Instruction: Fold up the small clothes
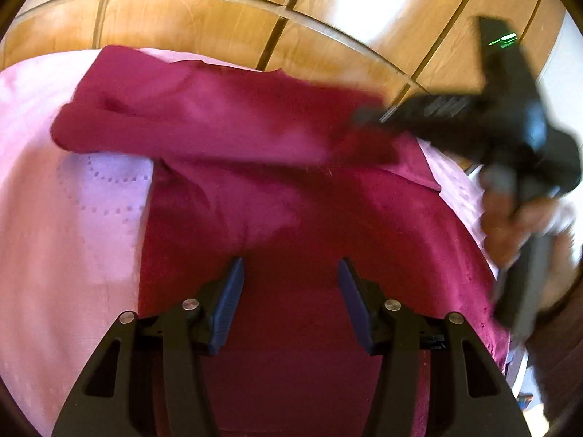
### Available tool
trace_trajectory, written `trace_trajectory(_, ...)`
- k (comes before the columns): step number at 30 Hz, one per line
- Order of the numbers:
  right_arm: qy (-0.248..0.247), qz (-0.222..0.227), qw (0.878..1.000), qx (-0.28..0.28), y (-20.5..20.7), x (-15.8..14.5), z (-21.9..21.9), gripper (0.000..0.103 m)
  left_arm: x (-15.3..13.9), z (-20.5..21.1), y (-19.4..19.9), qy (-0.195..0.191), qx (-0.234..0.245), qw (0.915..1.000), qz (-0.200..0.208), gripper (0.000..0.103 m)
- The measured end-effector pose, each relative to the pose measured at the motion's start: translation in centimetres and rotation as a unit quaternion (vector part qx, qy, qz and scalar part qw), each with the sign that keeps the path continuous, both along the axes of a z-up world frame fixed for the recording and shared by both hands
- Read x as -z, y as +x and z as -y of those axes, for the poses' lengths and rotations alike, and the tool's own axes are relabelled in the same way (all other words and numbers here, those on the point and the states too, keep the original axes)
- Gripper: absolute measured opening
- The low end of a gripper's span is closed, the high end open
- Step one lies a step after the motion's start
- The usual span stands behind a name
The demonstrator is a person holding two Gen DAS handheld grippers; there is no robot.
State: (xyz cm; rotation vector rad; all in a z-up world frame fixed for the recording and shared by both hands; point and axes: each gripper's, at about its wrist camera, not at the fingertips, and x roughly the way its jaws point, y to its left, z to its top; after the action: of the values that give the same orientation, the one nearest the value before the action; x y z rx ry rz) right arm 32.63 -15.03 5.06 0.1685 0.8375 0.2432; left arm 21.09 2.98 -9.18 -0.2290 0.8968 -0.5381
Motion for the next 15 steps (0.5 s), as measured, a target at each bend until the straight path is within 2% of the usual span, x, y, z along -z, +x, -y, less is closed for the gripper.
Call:
trace_trajectory(2, -0.003, 0.028, 1.000, 0.013, 0.0, -2.7, 2.2, 0.006, 0.1, -0.3, -0.3, -0.003, 0.001, 1.0000, 0.002, 0.053)
trace_trajectory(5, -0.027, 0.038, 0.998, 0.041, 0.7, -3.8, 5.1, 0.006, 0.2, -0.5, -0.3, -0.005, 0.001, 1.0000, 0.001, 0.053)
trace_trajectory(7, -0.041, 0.022, 0.997, 0.062, 1.4, -3.0, 7.1, 0.006, 0.3, -0.8, -0.6, -0.006, 0.001, 1.0000, 0.001, 0.053)
trace_trajectory(10, -0.058, -0.020, 0.993, 0.106, 2.5, -0.1, 10.6, 0.006, 0.4, -1.0, -0.7, -0.006, 0.002, 1.0000, -0.001, 0.053)
trace_trajectory(15, -0.047, -0.081, 0.983, 0.159, 3.0, 4.5, 15.1, 0.006, -0.2, -1.1, -0.2, -0.002, 0.000, 0.9999, -0.014, 0.053)
